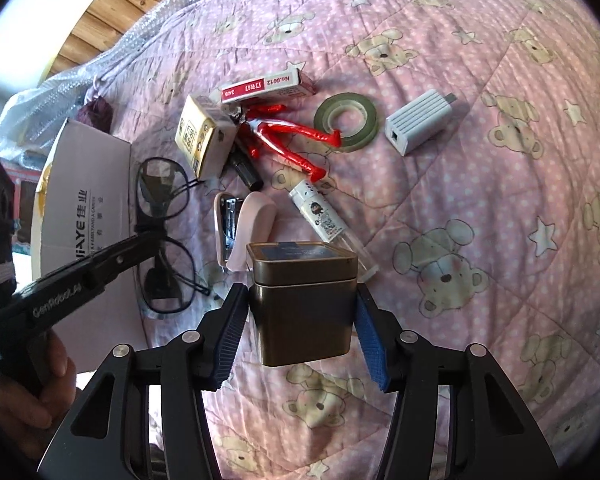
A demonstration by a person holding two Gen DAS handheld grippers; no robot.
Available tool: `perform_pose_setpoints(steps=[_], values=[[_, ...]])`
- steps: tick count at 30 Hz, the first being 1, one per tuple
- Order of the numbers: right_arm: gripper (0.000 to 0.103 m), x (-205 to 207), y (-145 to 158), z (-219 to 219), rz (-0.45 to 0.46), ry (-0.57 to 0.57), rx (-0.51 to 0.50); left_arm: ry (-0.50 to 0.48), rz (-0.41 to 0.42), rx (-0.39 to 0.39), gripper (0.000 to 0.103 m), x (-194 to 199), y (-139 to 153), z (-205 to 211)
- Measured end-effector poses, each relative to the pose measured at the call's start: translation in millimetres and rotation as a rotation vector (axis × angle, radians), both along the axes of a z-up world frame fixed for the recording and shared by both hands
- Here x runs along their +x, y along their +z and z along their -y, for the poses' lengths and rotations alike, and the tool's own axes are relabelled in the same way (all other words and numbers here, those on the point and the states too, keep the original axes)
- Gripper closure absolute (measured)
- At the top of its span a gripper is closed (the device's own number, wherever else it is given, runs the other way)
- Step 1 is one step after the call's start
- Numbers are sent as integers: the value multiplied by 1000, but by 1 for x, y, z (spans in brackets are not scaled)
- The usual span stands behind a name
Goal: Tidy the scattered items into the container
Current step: 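Lift and carry the glasses and tin toward the white box with both tools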
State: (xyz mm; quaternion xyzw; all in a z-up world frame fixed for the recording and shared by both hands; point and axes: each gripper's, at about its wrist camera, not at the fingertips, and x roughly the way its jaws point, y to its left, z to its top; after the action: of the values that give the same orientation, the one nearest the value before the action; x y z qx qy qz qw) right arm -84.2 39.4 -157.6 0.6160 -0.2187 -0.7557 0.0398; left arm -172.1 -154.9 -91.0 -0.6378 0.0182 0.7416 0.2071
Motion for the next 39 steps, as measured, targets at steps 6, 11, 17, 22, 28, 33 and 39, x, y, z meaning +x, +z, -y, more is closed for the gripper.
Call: perform_pose_setpoints(steps=[6,11,17,22,28,33,39], values=[[47,5,-18,4,51,13,5,-32,8,-28,92,8,-9,-4],[49,9,-29,1,68,10,1,-72,-8,-72,90,9,-19,-23],[50,14,-21,-6,40,-3,-5,-103,-41,-99,93,13,-12,-24],[50,15,-13,-5,23,-2,7,-116,-60,-95,93,20,0,-20],[50,16,3,0,-8,18,38,-128,-91,-79,93,30,15,-16],[50,22,17,7,-40,46,70,-137,-134,-53,93,37,32,-15],[50,28,32,14,-69,68,97,-134,-185,-29,93,44,48,-9]])
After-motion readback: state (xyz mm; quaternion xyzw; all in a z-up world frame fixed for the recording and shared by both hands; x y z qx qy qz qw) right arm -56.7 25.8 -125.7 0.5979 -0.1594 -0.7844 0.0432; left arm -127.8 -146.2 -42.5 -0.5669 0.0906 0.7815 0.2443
